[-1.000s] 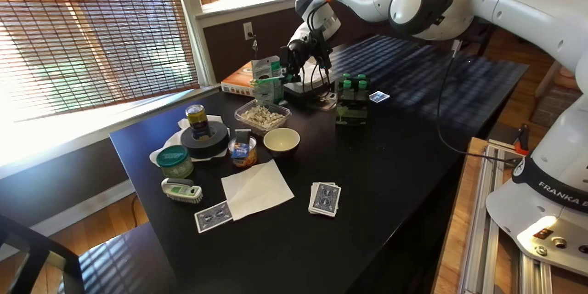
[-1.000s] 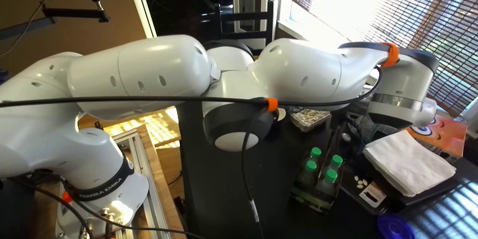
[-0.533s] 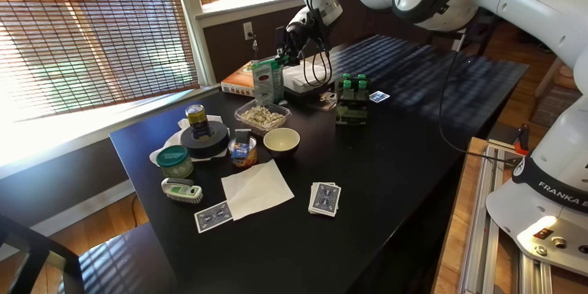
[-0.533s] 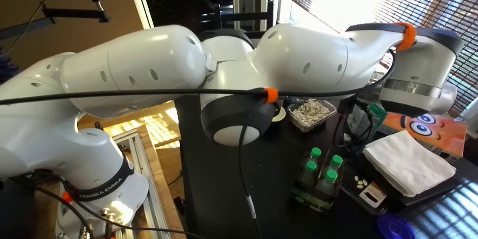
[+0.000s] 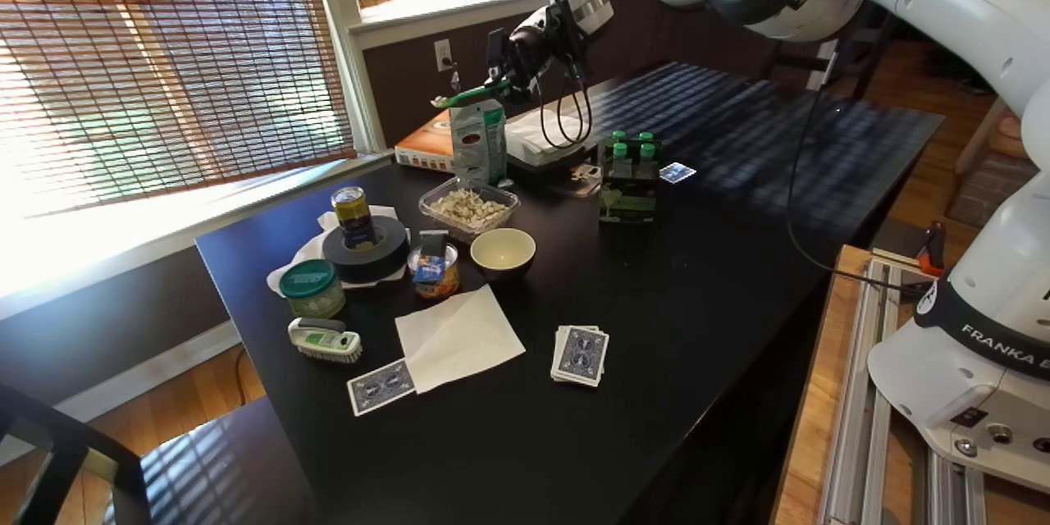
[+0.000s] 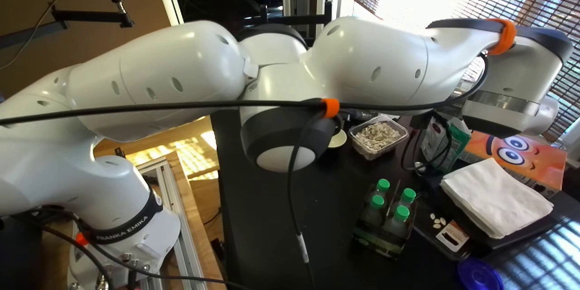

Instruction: Put a spoonful of the clear lunchbox's contents into the bowl

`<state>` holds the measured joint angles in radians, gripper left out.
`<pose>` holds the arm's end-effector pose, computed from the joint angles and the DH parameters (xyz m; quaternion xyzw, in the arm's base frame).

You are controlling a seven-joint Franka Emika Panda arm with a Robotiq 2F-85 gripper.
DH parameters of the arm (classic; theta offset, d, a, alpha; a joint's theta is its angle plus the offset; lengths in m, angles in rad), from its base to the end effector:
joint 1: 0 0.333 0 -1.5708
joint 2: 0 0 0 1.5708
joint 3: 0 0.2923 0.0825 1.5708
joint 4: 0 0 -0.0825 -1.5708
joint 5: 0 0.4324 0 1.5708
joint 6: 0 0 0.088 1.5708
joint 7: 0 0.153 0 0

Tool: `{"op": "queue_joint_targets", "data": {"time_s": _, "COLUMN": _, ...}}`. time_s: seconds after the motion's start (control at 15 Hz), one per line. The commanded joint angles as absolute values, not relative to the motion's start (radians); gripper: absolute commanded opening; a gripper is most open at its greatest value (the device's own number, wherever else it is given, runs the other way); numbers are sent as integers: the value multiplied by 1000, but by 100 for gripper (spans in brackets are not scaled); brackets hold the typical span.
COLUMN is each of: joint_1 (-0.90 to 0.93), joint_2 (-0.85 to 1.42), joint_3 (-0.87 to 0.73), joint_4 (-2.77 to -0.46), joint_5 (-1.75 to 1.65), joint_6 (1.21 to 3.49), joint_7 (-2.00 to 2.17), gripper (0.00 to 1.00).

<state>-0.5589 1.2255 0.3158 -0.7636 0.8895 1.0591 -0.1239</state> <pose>0.7010 -0.1369 0.2106 -0.7414 0.0382 0.2206 0.6326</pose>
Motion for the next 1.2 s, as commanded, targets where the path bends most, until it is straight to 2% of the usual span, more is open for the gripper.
{"op": "queue_joint_targets", "data": {"time_s": 0.0, "joint_1": -559, "joint_2": 1225, "joint_3": 316, "joint_4": -766, "joint_5": 890, "joint_6": 1059, "joint_7": -124, "gripper": 11}}
{"op": "queue_joint_targets", "data": {"time_s": 0.07, "joint_1": -560, "joint_2": 1224, "joint_3": 316, "joint_4": -768, "joint_5": 890, "joint_6": 1060, "joint_7": -124, "gripper": 11}}
{"op": "queue_joint_targets", "data": {"time_s": 0.13, "joint_1": -560, "joint_2": 1224, "joint_3": 316, "joint_4": -770, "joint_5": 891, "joint_6": 1060, "joint_7": -124, "gripper": 3}}
{"op": "queue_joint_targets", "data": {"time_s": 0.73, "joint_1": -610, "joint_2": 1174, "joint_3": 319, "joint_4": -851, "joint_5": 908, "joint_6": 1066, "joint_7": -260, "gripper": 3}}
{"op": "queue_joint_targets", "data": {"time_s": 1.13, "joint_1": -661, "joint_2": 1067, "joint_3": 366, "joint_4": -1003, "joint_5": 931, "joint_6": 1020, "joint_7": -294, "gripper": 3}}
